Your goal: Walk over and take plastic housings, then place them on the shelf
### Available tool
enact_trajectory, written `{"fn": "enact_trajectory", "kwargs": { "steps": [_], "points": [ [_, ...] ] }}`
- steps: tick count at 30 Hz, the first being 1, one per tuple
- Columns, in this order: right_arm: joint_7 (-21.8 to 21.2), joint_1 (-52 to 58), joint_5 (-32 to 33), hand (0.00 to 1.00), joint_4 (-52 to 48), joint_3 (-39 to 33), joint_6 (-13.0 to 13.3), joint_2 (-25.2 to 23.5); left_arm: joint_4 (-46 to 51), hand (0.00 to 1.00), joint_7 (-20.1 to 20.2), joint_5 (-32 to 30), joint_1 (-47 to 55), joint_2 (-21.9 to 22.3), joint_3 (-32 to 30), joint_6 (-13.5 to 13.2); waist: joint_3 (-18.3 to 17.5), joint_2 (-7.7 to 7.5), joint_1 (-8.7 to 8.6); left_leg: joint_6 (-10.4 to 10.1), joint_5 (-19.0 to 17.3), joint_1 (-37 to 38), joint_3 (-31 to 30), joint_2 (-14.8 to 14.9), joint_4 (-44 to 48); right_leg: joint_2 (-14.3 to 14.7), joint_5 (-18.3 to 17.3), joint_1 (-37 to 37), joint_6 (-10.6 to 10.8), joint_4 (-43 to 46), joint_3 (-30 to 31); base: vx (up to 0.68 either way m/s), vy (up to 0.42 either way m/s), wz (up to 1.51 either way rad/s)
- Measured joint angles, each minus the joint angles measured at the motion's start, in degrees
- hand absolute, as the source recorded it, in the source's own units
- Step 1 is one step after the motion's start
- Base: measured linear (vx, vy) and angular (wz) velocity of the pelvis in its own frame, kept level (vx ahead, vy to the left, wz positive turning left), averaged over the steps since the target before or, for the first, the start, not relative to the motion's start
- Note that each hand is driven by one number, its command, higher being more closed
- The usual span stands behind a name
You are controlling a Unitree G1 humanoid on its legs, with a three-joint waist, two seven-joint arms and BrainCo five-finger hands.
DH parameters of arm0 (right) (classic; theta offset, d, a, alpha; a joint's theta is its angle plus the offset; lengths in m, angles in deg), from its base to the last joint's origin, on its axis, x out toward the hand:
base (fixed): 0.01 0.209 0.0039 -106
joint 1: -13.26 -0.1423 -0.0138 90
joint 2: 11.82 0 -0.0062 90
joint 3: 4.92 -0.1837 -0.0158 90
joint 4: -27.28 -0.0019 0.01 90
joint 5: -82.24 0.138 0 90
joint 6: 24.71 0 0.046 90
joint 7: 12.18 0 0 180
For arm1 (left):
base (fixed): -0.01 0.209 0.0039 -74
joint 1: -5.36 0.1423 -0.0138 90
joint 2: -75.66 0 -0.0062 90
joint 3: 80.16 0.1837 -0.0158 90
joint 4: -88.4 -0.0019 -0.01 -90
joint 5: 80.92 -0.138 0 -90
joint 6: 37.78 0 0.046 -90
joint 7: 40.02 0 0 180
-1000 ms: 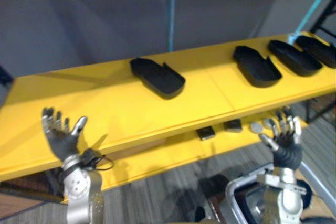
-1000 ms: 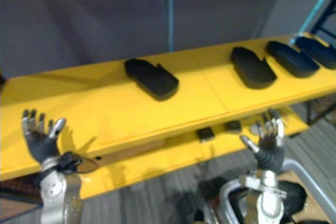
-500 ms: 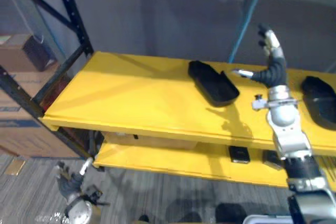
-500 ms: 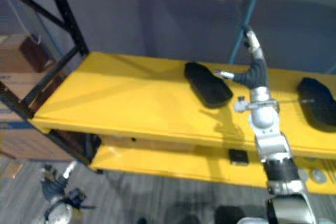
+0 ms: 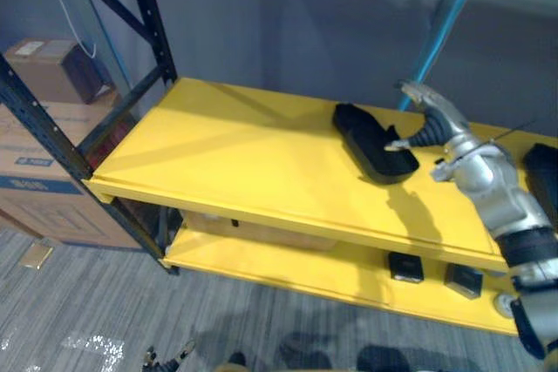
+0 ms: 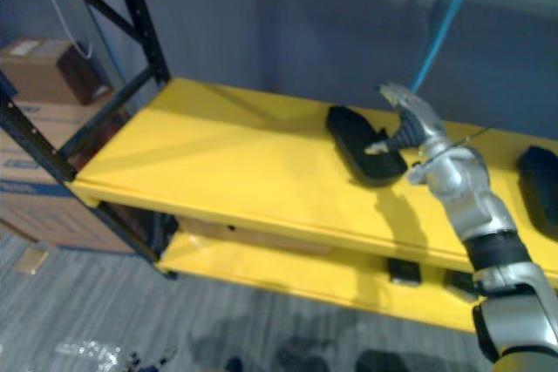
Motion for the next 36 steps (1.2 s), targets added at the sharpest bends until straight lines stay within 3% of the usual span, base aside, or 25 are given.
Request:
{"fn": "enact_trajectory", "kwargs": {
  "steps": [4, 14, 19, 25, 36],
  "points": [
    [0.19, -0.01, -2.76, 0.00, 0.93, 0.01, 1.60, 0.01, -1.95, 0.00, 1.63, 0.56, 0.34, -1.40, -0.05, -0.07, 0.42, -1.00, -0.72, 0.01, 0.09, 0.22, 1.09, -0.07, -0.01, -0.10, 0.09, -0.41, 0.09, -0.01, 1.21, -0.04, 0.008, -0.14],
    [-3.81, -0.61, -5.28, 0.00, 6.08, 5.16, 7.85, 2.22, -4.40, 0.00, 4.54, 1.02, 0.39, -2.15, -0.01, -0.68, 0.72, -1.12, -0.78, 0.03, 0.27, 0.14, 1.10, -0.14, -0.01, -0.15, 0.28, -0.73, 0.20, -0.02, 1.26, -0.01, 0.001, -0.02],
    [-5.00, -1.57, -5.38, 0.00, 8.12, 5.17, 7.96, 2.58, -4.40, 0.00, 5.93, 0.94, 0.40, -2.50, 0.00, -0.62, 2.14, -1.19, -0.75, 0.06, 0.31, 0.10, 0.84, -0.20, -0.01, -0.16, 0.28, -0.63, 0.21, -0.02, 1.14, 0.00, -0.004, 0.01],
    [-7.40, -1.75, -6.55, 0.00, 8.47, 5.27, 10.15, 3.60, -4.41, 0.00, 6.48, 0.89, 0.40, -2.74, 0.20, -0.54, 3.15, -1.26, -0.79, 0.06, 0.31, 0.19, 0.78, -0.26, 0.03, -0.19, 0.28, -0.55, 0.21, -0.01, 1.14, 0.00, 0.000, 0.00],
    [-8.88, -1.75, -9.51, 0.00, 11.00, 7.61, 10.19, 3.61, -5.53, 0.00, 7.00, 0.90, 0.38, -2.83, 0.60, -0.79, 4.50, -0.42, -0.65, 0.06, 0.31, 0.94, 0.96, -0.22, -0.08, -0.19, 0.17, 0.11, 0.19, -0.01, 1.20, 0.00, 0.000, 0.00]
  ]
}}
